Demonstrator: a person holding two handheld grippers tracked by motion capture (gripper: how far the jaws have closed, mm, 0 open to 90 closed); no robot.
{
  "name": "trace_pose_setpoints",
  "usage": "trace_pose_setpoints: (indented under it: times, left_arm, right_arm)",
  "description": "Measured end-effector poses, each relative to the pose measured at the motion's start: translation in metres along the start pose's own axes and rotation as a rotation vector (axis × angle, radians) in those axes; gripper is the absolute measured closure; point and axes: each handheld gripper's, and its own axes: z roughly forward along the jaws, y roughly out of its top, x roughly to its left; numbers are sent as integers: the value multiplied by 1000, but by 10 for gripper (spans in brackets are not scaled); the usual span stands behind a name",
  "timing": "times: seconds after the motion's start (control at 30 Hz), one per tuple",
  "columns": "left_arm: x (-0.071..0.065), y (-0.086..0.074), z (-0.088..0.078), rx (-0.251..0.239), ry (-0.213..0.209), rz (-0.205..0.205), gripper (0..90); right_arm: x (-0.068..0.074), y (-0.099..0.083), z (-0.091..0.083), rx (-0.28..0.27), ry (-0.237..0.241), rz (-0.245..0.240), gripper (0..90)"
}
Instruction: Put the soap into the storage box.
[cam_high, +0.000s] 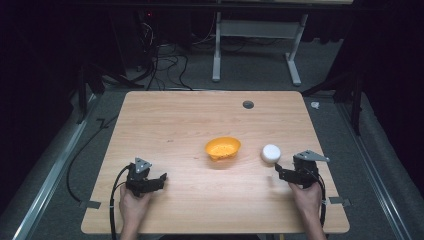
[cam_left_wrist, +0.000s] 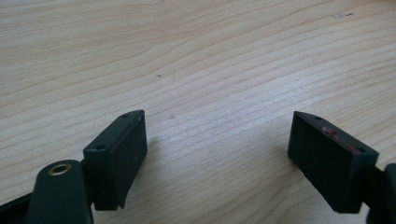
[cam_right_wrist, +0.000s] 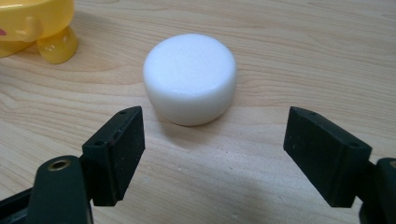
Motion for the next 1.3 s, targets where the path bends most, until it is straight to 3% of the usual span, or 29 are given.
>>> trace_pose_setpoints:
  times: [0.57, 1.3]
  left_arm:
    - [0, 0, 0, 1, 1, 0, 203]
    - [0, 0, 0, 1, 1, 0, 203]
  right_arm:
    - [12, 20, 11, -4, 22, -31, 174]
    - [14, 47, 34, 22, 41, -76, 142]
